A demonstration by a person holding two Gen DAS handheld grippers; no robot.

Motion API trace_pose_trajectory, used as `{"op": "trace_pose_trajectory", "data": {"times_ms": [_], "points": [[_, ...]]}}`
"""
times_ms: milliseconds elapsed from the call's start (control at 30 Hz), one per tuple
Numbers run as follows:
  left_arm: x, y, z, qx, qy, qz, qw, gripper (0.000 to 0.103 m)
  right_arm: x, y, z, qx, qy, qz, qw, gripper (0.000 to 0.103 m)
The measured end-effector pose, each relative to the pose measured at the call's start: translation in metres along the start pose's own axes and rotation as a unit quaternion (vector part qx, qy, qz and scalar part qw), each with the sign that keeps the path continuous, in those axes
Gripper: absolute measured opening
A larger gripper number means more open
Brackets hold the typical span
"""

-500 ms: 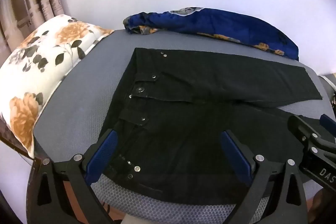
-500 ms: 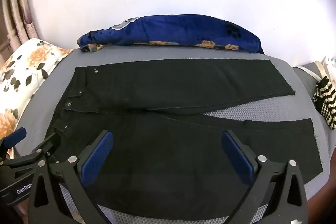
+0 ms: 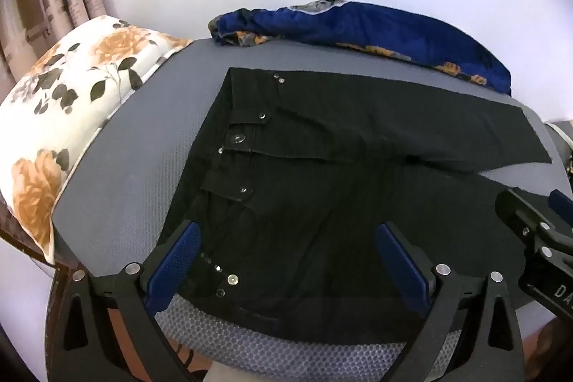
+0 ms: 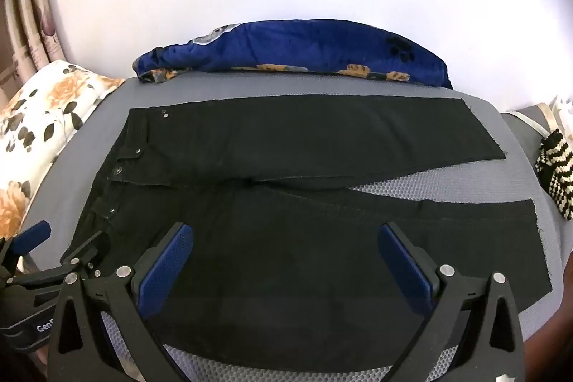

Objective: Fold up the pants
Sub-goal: 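Position both grippers open over the waistband of the black jeans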

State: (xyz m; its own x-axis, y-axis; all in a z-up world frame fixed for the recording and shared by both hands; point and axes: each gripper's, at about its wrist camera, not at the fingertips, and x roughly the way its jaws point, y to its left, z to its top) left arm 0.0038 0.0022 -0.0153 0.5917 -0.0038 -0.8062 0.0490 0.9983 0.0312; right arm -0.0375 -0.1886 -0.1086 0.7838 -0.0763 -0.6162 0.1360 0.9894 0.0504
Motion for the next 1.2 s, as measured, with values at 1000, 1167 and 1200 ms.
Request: {"op": "trace_pose_trajectory", "data": {"times_ms": [1000, 1167, 1200], "points": [[0.013, -0.005, -0.008, 0.023, 0.023, 0.0, 0.9995, 0.098, 0.009, -0.005, -0.013, 0.019, 0.01, -0.004, 1.0, 0.103], [0.014, -0.007, -0.008, 0.025, 0.022, -0.003, 0.9994, 0.098, 0.009, -0.005, -0.013, 0.02, 0.012, -0.006, 1.0, 0.103], [0.015, -0.007, -0.009, 0.026, 0.021, -0.004, 0.9994, 0.098, 0.009, -0.005, -0.014, 0.021, 0.012, -0.006, 1.0, 0.103]]}}
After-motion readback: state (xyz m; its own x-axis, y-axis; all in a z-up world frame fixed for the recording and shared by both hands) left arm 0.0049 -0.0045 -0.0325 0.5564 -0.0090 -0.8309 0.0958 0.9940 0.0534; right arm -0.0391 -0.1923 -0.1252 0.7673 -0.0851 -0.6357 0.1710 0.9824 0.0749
